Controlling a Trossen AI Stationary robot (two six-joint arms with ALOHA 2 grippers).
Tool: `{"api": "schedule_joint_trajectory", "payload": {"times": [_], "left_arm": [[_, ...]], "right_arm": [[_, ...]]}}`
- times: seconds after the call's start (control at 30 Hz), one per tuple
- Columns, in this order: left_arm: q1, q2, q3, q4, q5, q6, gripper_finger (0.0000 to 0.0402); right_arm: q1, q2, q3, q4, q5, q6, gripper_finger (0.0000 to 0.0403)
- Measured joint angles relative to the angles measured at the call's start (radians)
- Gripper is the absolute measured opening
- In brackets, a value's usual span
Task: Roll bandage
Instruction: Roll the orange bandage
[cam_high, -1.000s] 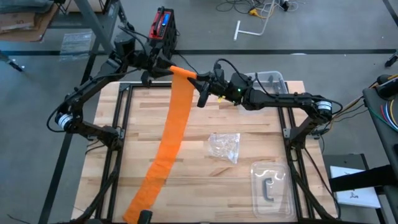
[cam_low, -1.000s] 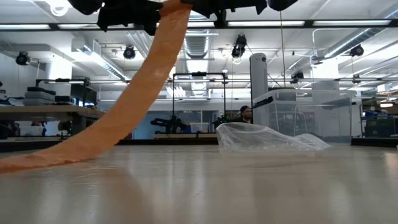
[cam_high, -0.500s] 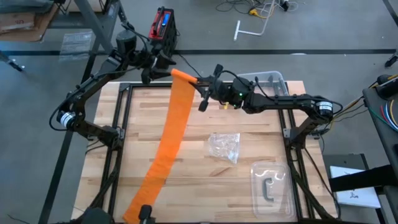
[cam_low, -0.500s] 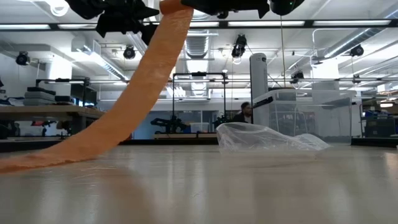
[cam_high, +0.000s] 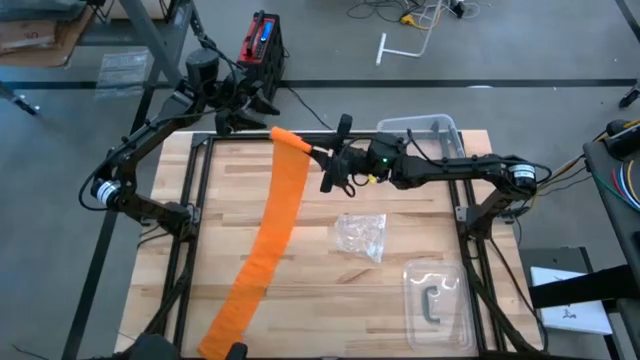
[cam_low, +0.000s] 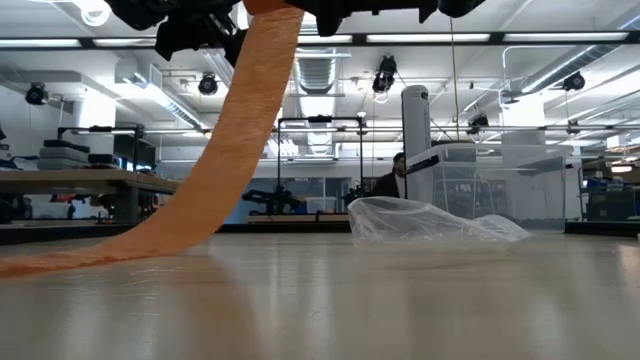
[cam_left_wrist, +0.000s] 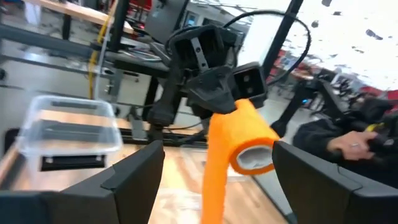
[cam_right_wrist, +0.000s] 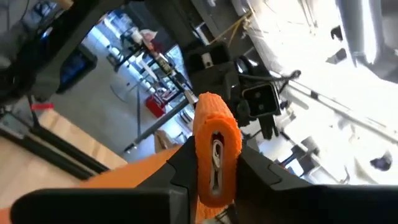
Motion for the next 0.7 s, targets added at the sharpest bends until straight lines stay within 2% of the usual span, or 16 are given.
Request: {"api": "schedule_joint_trajectory", "payload": {"times": [0.2,0.4,0.53,0.7], "left_arm": [[-0.007,0.002,0.000,-0.003,0.015,-0.063,0.0302],[-0.047,0.002,0.000,-0.002,0.016,-0.066,0.0319],[-0.067,0.002,0.000,-0.003,0.009,-0.065,0.0322],[-0.076,0.002,0.000,-0.019,0.007,-0.086,0.0319]], "right_arm": [[0.002,0.000,0.000,-0.006,-0.011,-0.133,0.0063],[0.002,0.000,0.000,-0.029,-0.020,-0.176,0.0057],[0.002,0.000,0.000,-0.061,-0.027,-0.196,0.0065],[0.002,0.000,0.000,-0.074,-0.027,-0.319,0.0066]]}}
